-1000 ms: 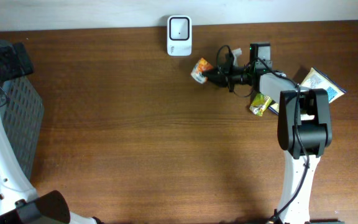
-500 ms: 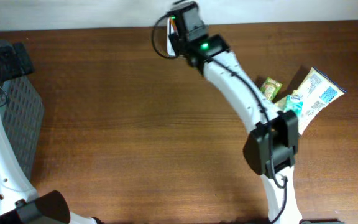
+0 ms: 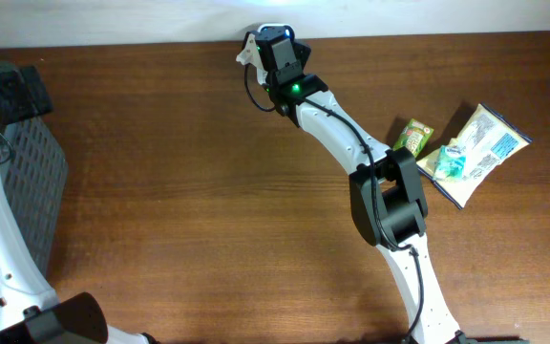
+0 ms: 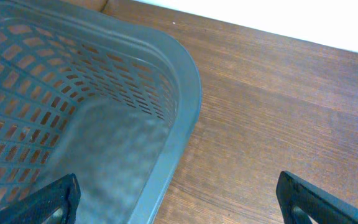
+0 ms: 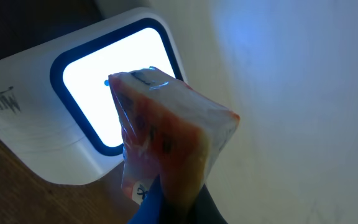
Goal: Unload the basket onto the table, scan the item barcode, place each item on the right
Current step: 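Lift the orange box with the right gripper and hold it at the scanner, then carry the orange box right and place it below the green carton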
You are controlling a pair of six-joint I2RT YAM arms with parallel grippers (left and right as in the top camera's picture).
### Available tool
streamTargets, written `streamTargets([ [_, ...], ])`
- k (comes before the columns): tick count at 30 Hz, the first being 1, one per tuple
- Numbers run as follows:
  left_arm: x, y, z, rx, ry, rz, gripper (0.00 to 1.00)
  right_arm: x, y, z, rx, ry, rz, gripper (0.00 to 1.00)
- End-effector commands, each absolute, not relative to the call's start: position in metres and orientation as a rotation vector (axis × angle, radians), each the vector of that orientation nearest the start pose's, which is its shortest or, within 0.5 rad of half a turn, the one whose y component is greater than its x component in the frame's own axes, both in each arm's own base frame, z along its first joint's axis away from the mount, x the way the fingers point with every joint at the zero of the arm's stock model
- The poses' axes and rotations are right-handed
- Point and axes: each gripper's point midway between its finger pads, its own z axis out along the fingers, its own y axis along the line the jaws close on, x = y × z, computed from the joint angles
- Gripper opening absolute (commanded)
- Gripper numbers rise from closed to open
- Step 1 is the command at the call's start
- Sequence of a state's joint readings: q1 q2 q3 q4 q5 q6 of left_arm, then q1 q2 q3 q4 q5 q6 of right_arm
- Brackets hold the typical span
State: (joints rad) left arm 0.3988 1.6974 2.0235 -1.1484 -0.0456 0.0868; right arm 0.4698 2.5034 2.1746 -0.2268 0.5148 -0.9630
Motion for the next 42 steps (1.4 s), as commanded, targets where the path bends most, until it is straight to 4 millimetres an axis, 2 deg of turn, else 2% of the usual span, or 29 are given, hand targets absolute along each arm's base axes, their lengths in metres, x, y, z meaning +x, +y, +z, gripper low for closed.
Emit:
streamTargets([
  [1, 0.395, 0.177, 0.337, -0.389, 2.363, 0.295, 0.99, 0.642, 0.230, 0.133, -1.173, 1.794, -0.860, 0.04],
  [8, 0.395, 0.177, 0.337, -0.389, 2.363, 0.295, 0.99, 0.643, 0.249, 0.131, -1.221, 1.744, -0.737, 0.04],
  [13, 0.395, 0.177, 0.337, -0.389, 2.363, 0.295, 0.99, 0.653, 0.238, 0.132, -1.176, 1.734, -0.743, 0.04],
  [18, 0.395, 0.177, 0.337, -0.389, 2.363, 0.295, 0.99, 0.654, 0.238, 0.132, -1.174, 1.733, -0.744, 0.04],
  [20, 0.395, 0.177, 0.337, -0.389, 2.363, 0.295, 0.99, 0.650, 0.245, 0.137, -1.169, 1.724, -0.746, 0.04],
  [22, 0.395, 0.177, 0.337, -0.388, 2.363, 0.295, 0.99, 0.644, 0.256, 0.155, -1.155, 1.700, -0.754, 0.04],
  [24, 0.395, 0.177, 0.337, -0.389, 2.363, 0.295, 0.99, 0.636, 0.267, 0.185, -1.116, 1.673, -0.734, 0.04],
  [25, 0.395, 0.177, 0.337, -0.389, 2.363, 0.295, 0.99, 0.631, 0.270, 0.207, -1.033, 1.680, -0.680, 0.04],
  [27, 0.395, 0.177, 0.337, -0.389, 2.363, 0.295, 0.99, 0.610, 0.275, 0.239, -0.935, 1.741, -0.536, 0.04],
  [30, 0.395, 0.177, 0.337, -0.389, 2.363, 0.295, 0.99, 0.565, 0.268, 0.260, -0.812, 1.938, -0.288, 0.04],
  [31, 0.395, 0.177, 0.337, -0.389, 2.363, 0.295, 0.99, 0.543, 0.254, 0.269, -0.680, 2.053, -0.208, 0.04],
  [35, 0.395, 0.177, 0.337, -0.389, 2.363, 0.295, 0.99, 0.476, 0.203, 0.307, -0.247, 2.302, 0.083, 0.04],
  [37, 0.395, 0.177, 0.337, -0.389, 2.363, 0.295, 0.99, 0.456, 0.170, 0.321, -0.093, 2.351, 0.113, 0.04],
  [39, 0.395, 0.177, 0.337, -0.389, 2.363, 0.295, 0.99, 0.429, 0.105, 0.329, 0.139, 2.429, 0.070, 0.04],
  [40, 0.395, 0.177, 0.337, -0.389, 2.363, 0.295, 0.99, 0.411, 0.063, 0.323, 0.267, 2.496, 0.012, 0.04],
  [42, 0.395, 0.177, 0.337, -0.389, 2.363, 0.295, 0.99, 0.391, 0.014, 0.300, 0.409, 2.621, -0.086, 0.04],
])
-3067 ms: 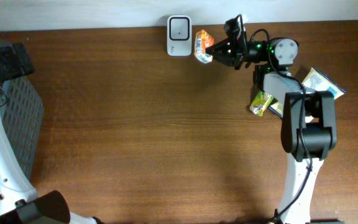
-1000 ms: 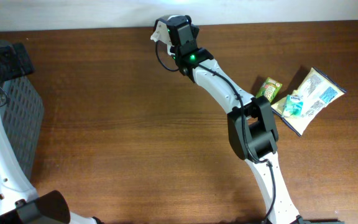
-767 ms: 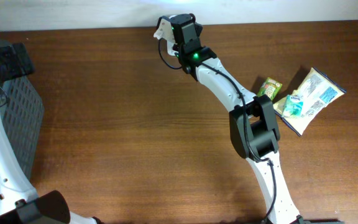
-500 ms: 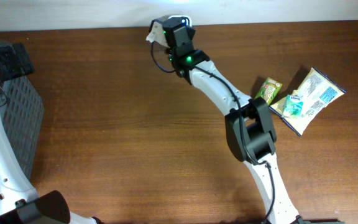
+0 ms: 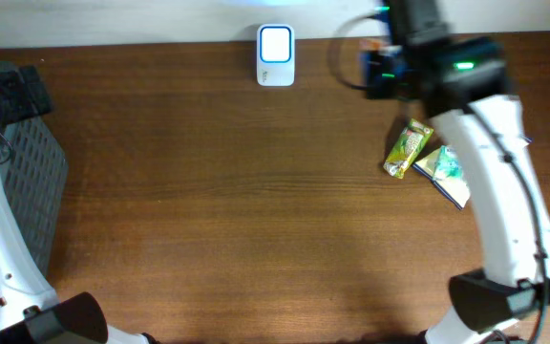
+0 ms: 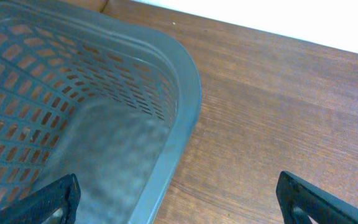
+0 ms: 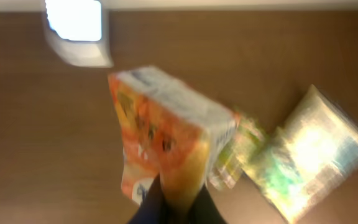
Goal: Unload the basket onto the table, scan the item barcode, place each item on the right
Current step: 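Carry the orange box right and place it below the green carton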
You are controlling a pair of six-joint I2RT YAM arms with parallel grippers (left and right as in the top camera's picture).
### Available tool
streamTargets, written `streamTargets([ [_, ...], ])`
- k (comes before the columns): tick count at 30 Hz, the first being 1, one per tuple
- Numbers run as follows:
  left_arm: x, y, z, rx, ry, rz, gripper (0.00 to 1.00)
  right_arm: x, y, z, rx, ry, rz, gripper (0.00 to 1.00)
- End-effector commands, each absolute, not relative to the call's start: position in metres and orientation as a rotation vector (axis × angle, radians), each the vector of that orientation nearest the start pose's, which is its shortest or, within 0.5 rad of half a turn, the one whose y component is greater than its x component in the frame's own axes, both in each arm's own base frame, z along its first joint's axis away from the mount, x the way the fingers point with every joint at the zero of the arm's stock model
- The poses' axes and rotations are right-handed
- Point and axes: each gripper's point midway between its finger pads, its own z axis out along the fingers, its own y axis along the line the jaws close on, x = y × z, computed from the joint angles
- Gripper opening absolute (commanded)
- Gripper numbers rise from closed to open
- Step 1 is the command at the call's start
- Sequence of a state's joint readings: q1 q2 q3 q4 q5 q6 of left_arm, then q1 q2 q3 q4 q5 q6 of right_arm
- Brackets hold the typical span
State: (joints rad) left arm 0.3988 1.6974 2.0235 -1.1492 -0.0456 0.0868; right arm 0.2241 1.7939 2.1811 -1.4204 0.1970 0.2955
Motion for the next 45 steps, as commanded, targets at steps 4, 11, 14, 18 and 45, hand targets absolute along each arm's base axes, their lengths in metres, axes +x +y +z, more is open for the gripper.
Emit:
streamTargets([
  [4, 0.395, 0.177, 0.337, -0.389, 2.363, 0.295, 0.99, 0.374, -0.037, 0.231, 0.626, 2.837, -0.145, 0.05],
  [11, 0.395, 0.177, 0.337, -0.389, 2.363, 0.295, 0.99, 0.384, -0.034, 0.156, 0.691, 2.969, 0.012, 0.91],
  [14, 0.395, 0.177, 0.337, -0.389, 2.363, 0.295, 0.99, 0.399, -0.007, 0.220, 0.638, 2.867, 0.273, 0.99],
  [18, 0.395, 0.177, 0.337, -0.389, 2.363, 0.295, 0.99, 0.390, 0.032, 0.354, 0.436, 2.582, 0.462, 0.99],
  [45, 0.395, 0.177, 0.337, -0.389, 2.363, 0.295, 0.99, 0.294, -0.002, 0.462, 0.076, 1.621, 0.053, 0.99],
])
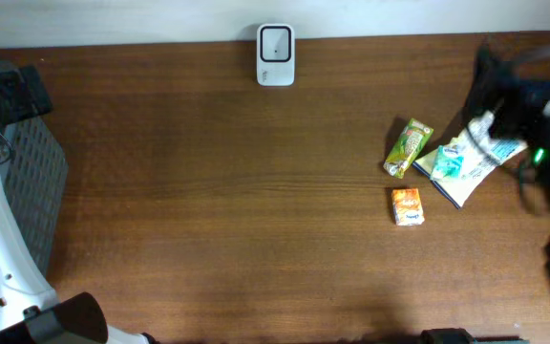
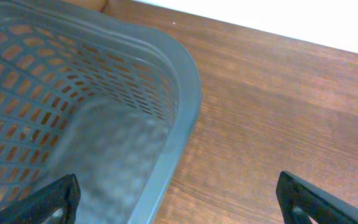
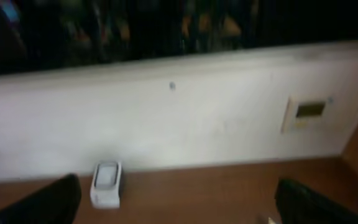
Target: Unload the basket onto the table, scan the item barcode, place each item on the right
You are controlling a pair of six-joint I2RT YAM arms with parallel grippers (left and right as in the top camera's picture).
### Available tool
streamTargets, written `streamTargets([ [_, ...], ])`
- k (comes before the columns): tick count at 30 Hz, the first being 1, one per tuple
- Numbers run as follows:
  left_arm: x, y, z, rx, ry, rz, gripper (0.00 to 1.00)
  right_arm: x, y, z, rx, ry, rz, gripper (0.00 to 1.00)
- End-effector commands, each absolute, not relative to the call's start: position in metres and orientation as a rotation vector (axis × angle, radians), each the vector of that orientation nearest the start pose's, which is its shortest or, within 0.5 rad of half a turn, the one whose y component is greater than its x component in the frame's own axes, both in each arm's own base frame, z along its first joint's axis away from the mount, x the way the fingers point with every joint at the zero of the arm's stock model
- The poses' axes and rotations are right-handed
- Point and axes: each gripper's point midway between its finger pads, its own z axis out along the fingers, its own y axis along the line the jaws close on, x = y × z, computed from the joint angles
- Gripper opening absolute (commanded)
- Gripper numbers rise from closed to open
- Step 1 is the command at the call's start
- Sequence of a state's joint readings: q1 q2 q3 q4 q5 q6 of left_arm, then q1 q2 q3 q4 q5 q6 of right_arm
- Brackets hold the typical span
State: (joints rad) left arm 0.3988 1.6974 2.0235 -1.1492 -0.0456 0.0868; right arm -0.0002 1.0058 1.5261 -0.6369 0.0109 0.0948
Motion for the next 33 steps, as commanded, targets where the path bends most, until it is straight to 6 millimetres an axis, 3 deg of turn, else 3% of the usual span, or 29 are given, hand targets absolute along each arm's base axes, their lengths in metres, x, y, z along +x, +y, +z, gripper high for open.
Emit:
streamTargets([
  [1, 0.395, 0.177, 0.337, -0.389, 2.363, 0.295, 0.99, 0.289, -0.002, 0.440, 0.074, 1.562, 0.054, 0.99],
  [5, 0.395, 0.177, 0.337, -0.389, 2.363, 0.295, 0.99, 0.272, -0.002, 0.352, 0.067, 1.468, 0.061, 0.99],
  [6, 0.395, 0.177, 0.337, -0.389, 2.363, 0.295, 0.99, 0.264, 0.001, 0.313, 0.055, 1.444, 0.075, 0.99],
  [9, 0.395, 0.177, 0.337, -0.389, 2.363, 0.295, 0.99, 0.253, 0.006, 0.255, 0.033, 1.435, 0.095, 0.99],
  [13, 0.395, 0.177, 0.337, -0.389, 2.363, 0.295, 0.99, 0.246, 0.008, 0.221, 0.024, 1.430, 0.103, 0.99],
  [17, 0.395, 0.177, 0.337, -0.389, 2.363, 0.295, 0.99, 0.246, 0.016, 0.171, -0.006, 1.590, 0.142, 0.99],
  [19, 0.395, 0.177, 0.337, -0.389, 2.363, 0.295, 0.99, 0.245, 0.016, 0.158, -0.002, 1.643, 0.142, 0.99],
  [33, 0.395, 0.177, 0.337, -0.389, 2.363, 0.295, 0.99, 0.245, 0.015, 0.158, 0.001, 1.642, 0.139, 0.99],
])
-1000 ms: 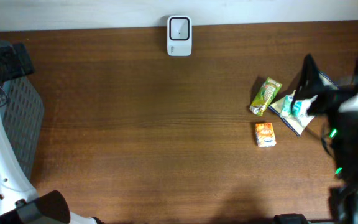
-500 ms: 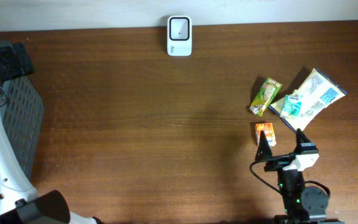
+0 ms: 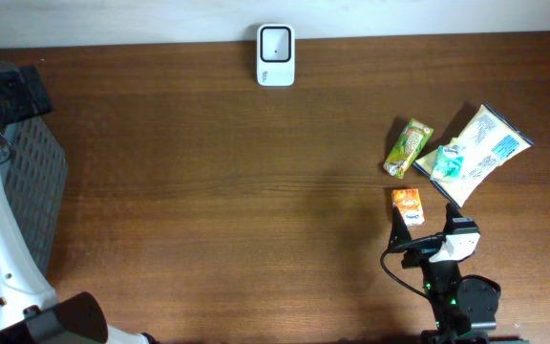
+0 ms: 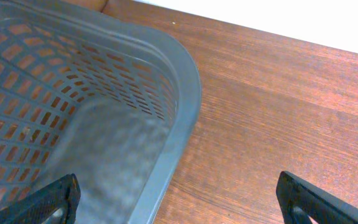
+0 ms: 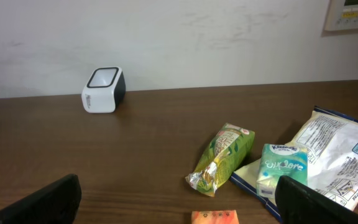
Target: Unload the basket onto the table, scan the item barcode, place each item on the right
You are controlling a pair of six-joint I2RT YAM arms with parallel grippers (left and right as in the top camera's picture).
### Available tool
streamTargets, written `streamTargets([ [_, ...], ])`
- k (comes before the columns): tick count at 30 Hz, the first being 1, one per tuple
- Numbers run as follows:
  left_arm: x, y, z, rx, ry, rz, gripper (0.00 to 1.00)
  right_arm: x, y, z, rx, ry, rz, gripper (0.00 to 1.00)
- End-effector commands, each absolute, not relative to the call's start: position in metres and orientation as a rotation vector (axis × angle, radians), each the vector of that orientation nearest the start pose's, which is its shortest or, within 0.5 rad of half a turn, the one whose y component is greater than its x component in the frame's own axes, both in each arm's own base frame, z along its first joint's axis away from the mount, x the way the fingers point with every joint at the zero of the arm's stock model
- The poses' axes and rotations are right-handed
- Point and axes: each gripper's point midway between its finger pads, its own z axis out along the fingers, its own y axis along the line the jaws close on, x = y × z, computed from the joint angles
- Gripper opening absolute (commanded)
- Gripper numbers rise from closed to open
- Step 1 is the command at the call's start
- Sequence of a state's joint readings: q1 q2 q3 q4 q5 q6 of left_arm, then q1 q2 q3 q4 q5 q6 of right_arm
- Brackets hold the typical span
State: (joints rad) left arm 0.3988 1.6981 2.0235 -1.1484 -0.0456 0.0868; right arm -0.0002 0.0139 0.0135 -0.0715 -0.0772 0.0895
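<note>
The orange box [image 3: 407, 206] lies flat on the table in front of the other packets; only its top edge [image 5: 215, 217] shows in the right wrist view. The white scanner [image 3: 275, 42] stands at the table's back edge, its screen dark [image 5: 103, 90]. My right gripper [image 3: 428, 239] sits low near the front edge, just behind the box. It is open [image 5: 179, 205] and holds nothing. My left gripper [image 4: 179, 202] is open over the rim of the grey basket [image 4: 185, 106] at the far left.
A green snack packet [image 3: 408, 147], a tissue pack [image 3: 447, 162] and a white bag [image 3: 485, 143] lie together at the right, beyond the orange box. The mesh basket [image 3: 27, 182] fills the table's left edge. A white wall rises behind the scanner.
My right arm was at the far right edge, blurred, its camera facing the wall. Now it is folded at the front edge with the open gripper low behind the orange box. The left arm is unchanged.
My right gripper held the orange box against the lit scanner. Then it held the box to the right of the scanner, above the packets. Later the box lay on the table below the green packet with the gripper open and away. Now the arm rests at the front.
</note>
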Motion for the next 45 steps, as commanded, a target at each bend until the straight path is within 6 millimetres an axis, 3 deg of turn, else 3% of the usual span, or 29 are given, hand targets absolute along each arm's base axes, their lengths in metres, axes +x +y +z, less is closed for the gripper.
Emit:
streamTargets([
  [1, 0.395, 0.177, 0.337, -0.389, 2.363, 0.295, 0.99, 0.245, 0.015, 0.158, 0.001, 1.642, 0.139, 0.99],
  [4, 0.395, 0.177, 0.337, -0.389, 2.363, 0.295, 0.99, 0.245, 0.015, 0.158, 0.001, 1.642, 0.139, 0.99],
  [6, 0.386, 0.190, 0.346, -0.363, 2.358, 0.428, 0.99, 0.245, 0.016, 0.158, 0.001, 1.642, 0.139, 0.98],
  [8, 0.378, 0.186, 0.359, -0.362, 2.331, 0.444, 0.99, 0.245, 0.015, 0.158, 0.001, 1.642, 0.139, 0.99],
  [11, 0.351, 0.160, 0.372, -0.316, 2.349, 0.460, 0.99, 0.245, 0.016, 0.158, 0.001, 1.642, 0.139, 0.99],
  [13, 0.332, 0.128, 0.379, -0.233, 2.321, 0.472, 0.99, 0.245, 0.016, 0.158, 0.001, 1.642, 0.139, 0.99],
  [15, 0.330, 0.102, 0.376, -0.159, 2.225, 0.395, 0.99, 0.245, 0.016, 0.158, 0.001, 1.642, 0.139, 0.99],
  [16, 0.332, 0.092, 0.369, -0.124, 2.179, 0.343, 0.99, 0.245, 0.015, 0.158, 0.001, 1.642, 0.139, 0.99],
  [18, 0.331, 0.049, 0.346, 0.151, 1.994, 0.199, 0.99, 0.245, 0.015, 0.158, 0.001, 1.642, 0.139, 0.99],
  [20, 0.320, 0.028, 0.317, 0.265, 1.868, 0.158, 0.99, 0.245, 0.015, 0.158, 0.001, 1.642, 0.139, 0.99],
  [25, 0.280, 0.011, 0.244, 0.307, 1.665, 0.214, 0.99, 0.245, 0.016, 0.158, 0.001, 1.642, 0.139, 0.99],
  [31, 0.255, 0.021, 0.177, 0.263, 1.671, 0.319, 0.99, 0.245, 0.015, 0.158, 0.001, 1.642, 0.139, 0.99],
  [37, 0.245, 0.024, 0.158, 0.235, 1.637, 0.350, 0.99, 0.245, 0.015, 0.158, 0.001, 1.642, 0.139, 0.99],
  [45, 0.246, 0.010, 0.157, 0.282, 1.632, 0.308, 0.99, 0.245, 0.015, 0.158, 0.001, 1.642, 0.139, 0.99],
])
